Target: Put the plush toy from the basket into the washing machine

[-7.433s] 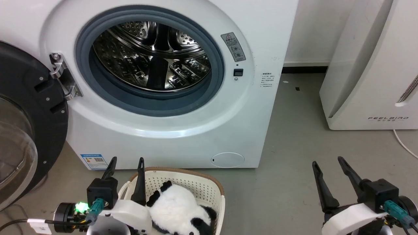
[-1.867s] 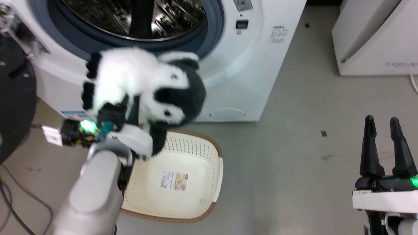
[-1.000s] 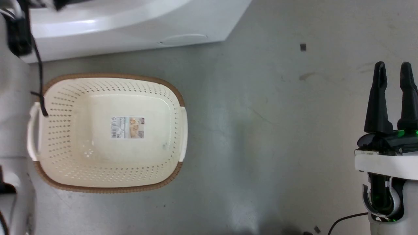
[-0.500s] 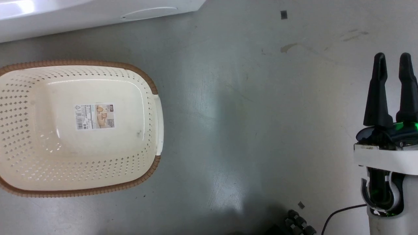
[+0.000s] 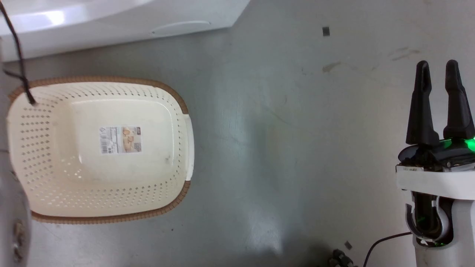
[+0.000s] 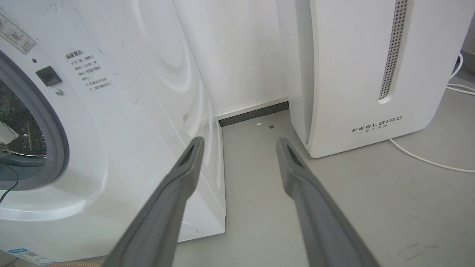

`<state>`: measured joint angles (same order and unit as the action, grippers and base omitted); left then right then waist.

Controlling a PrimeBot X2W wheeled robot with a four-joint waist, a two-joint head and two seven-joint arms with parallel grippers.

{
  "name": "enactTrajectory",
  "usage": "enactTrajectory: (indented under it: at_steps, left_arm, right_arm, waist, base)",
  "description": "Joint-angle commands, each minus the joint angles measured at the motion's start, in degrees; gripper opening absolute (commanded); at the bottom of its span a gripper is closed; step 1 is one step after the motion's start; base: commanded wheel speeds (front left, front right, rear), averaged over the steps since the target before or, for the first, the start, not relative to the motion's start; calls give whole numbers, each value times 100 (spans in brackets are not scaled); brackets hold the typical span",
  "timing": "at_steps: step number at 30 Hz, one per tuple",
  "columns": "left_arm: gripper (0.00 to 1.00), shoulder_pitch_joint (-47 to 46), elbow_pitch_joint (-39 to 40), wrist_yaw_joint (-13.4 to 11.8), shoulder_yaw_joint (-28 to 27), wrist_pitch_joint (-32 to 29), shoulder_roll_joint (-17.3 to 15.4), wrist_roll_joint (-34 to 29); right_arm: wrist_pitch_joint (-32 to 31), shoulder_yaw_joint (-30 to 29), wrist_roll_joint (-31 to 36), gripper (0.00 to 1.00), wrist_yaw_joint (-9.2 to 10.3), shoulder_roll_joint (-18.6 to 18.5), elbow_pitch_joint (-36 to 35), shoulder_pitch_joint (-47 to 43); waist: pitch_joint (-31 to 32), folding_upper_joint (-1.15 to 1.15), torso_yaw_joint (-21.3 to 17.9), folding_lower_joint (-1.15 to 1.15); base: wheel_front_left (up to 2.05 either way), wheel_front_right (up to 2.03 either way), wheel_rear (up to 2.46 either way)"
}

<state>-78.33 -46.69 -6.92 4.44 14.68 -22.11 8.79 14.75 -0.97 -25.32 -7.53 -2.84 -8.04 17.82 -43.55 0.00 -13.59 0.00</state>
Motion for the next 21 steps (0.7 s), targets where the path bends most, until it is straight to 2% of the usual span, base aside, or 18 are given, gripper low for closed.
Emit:
enactTrajectory:
  at_steps: [1, 6, 10, 21]
  left_arm:
    - [100, 105, 3, -1, -22, 31, 9, 13]
    - [100, 731, 116, 71, -222, 31, 204, 227]
    - [100, 1297, 285, 134, -184, 31, 337, 162]
    - [100, 2766, 1160, 74, -174, 31, 810, -34]
  right_arm:
    - [25, 5, 46, 100, 4, -4, 0, -7]
    - [25, -29, 162, 100, 4, -4, 77, -138]
    - [25, -33, 264, 100, 4, -4, 145, -282]
    - [25, -164, 549, 100, 4, -4, 286, -687]
  waist:
    - [147, 0, 66, 0]
    - [561, 0, 229, 0]
    - [905, 0, 371, 0]
    - [1750, 0, 775, 0]
  base:
    - [0, 0, 0]
    - [0, 0, 0]
    - [0, 0, 0]
    - [0, 0, 0]
